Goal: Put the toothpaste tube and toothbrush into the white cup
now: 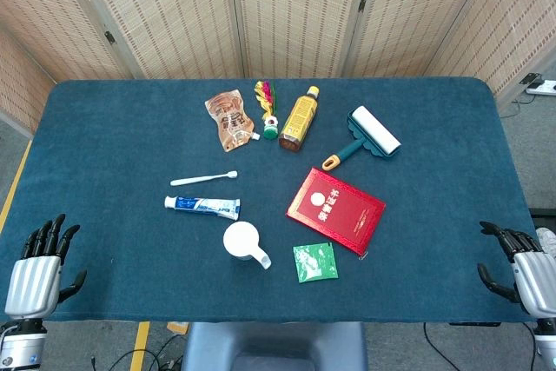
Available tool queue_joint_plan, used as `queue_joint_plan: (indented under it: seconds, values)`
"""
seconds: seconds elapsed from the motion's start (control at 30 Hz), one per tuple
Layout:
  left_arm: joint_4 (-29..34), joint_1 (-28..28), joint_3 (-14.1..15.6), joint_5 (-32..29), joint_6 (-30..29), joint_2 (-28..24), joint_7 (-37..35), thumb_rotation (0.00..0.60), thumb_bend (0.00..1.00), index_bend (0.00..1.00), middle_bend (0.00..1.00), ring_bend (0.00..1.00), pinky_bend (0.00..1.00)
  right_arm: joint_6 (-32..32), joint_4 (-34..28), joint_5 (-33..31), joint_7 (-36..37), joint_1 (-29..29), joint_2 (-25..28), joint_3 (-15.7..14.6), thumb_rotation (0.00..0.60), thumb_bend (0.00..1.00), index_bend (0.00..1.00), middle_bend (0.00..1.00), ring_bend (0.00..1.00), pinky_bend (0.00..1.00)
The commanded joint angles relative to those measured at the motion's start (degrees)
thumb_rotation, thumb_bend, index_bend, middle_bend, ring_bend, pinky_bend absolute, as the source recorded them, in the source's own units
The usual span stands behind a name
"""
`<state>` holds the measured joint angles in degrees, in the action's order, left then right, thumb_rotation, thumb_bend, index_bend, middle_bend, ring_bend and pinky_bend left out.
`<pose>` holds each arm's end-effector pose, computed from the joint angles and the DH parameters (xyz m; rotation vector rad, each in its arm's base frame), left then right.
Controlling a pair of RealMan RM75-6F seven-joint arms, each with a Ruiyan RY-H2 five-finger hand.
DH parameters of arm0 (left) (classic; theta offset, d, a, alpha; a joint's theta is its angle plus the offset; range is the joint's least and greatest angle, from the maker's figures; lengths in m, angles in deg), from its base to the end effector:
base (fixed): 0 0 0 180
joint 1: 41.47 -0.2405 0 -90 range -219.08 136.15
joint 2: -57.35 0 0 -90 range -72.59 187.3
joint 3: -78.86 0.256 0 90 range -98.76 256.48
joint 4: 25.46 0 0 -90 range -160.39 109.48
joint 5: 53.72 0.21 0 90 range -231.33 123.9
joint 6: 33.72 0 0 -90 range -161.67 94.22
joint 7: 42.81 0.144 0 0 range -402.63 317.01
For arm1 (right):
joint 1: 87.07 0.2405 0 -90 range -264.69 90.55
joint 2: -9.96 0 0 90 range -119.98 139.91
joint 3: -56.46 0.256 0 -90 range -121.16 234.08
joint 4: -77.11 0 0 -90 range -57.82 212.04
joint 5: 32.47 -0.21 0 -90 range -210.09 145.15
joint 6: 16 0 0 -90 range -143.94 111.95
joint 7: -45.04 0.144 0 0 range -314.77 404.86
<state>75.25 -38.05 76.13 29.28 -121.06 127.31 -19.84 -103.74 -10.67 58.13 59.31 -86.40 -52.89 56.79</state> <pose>-0.2809 0.1700 0.1239 -1.3805 -0.8141 -0.7549 -0.3302 -0.1490 0.1694 1.3532 -1.0317 1.0022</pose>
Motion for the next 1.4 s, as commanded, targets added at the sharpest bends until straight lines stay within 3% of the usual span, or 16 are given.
queue_joint_plan:
  seconds: [0.03,0.63,0.83,1.07,1.4]
  values:
    - [-0.1,0.1,-0.1,-0.1,0.1,0.1,0.3,0.600,0.34,0.17,0.05,0.00,0.14,0.1,0.1,0.1,-0.1,0.1,-0.1,0.0,0.600,0.31,0.17,0.28,0.24,0.24]
    - [0.0,-0.1,0.0,0.2,-0.6,-0.1,-0.4,0.600,0.34,0.17,0.05,0.00,0.14,-1.2,0.0,0.5,0.0,-0.6,0.0,-0.2,0.600,0.31,0.17,0.28,0.24,0.24]
    - [-0.2,1.2,-1.3,-0.9,1.0,-1.1,-1.9,0.600,0.34,0.18,0.05,0.00,0.14,-1.9,0.1,1.0,0.3,-0.6,0.1,0.0,0.600,0.31,0.17,0.28,0.24,0.24]
    - [-1.4,5.8,-4.0,-3.1,7.1,-1.7,-4.0,0.600,0.34,0.21,0.05,0.00,0.14,-2.3,-0.1,1.4,0.0,-0.6,0.5,0.2,0.600,0.31,0.17,0.28,0.24,0.24]
    - [-3.2,17.5,-9.2,-6.3,21.5,-2.2,-9.4,0.600,0.34,0.24,0.05,0.00,0.14,-2.4,-0.9,1.6,-0.9,-0.4,1.2,0.3,0.600,0.31,0.17,0.28,0.24,0.24]
